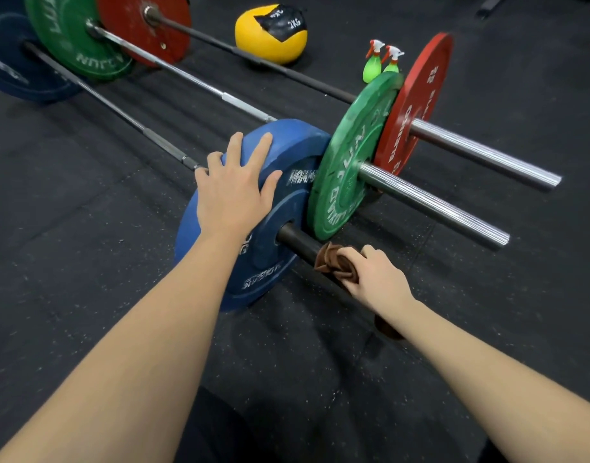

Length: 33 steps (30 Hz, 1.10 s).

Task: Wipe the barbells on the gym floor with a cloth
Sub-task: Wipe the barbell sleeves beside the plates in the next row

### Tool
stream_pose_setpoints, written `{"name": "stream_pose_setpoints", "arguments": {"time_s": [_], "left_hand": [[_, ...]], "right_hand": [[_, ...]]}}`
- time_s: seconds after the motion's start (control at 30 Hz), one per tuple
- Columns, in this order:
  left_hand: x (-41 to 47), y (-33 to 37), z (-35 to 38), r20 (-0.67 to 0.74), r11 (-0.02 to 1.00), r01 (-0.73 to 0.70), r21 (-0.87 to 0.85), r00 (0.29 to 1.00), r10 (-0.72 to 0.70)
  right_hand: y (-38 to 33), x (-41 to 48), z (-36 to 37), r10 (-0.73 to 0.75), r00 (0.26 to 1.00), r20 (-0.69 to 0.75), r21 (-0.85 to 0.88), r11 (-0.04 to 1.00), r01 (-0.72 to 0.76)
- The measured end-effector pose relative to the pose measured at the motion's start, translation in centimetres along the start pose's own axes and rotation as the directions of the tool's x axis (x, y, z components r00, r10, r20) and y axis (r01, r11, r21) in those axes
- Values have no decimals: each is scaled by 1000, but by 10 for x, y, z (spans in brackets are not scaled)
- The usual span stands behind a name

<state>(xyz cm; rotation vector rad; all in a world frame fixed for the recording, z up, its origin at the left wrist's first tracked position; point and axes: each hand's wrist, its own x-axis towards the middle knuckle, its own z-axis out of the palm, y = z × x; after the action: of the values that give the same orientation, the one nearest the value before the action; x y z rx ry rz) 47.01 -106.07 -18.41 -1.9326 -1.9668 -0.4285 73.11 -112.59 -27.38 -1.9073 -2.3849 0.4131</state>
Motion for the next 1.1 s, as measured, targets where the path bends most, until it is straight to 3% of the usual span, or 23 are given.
{"name": "stream_pose_setpoints", "arguments": {"time_s": [0.13,0.27,0.37,0.5,0.77,0.93,1.1], "left_hand": [[-1,-1,-1,2,1000,-6,-8,1000,6],[-1,-1,-1,12,1000,0,-15,1000,0],[-2,0,-2,10,1000,1,-20,1000,-1],[-5,0,-3,9,1000,6,-19,1000,-6],[-6,-4,-3,12,1000,5,9,1000,-5],[-8,-2,-5,3,1000,-4,11,1000,4],[-8,-4,-4,2,1000,-9,11,1000,9]], "right_hand": [[11,-25,-1,78,996,41,-122,990,-72],[25,-50,-3,149,983,109,-53,988,-144],[27,-59,-6,171,979,107,-107,981,-160],[22,-58,-7,166,982,91,-186,972,-147],[0,-31,-6,41,996,83,-181,983,-25],[-2,-33,-10,62,993,98,-166,985,-45],[12,-52,-18,170,978,125,-114,981,-156]]}}
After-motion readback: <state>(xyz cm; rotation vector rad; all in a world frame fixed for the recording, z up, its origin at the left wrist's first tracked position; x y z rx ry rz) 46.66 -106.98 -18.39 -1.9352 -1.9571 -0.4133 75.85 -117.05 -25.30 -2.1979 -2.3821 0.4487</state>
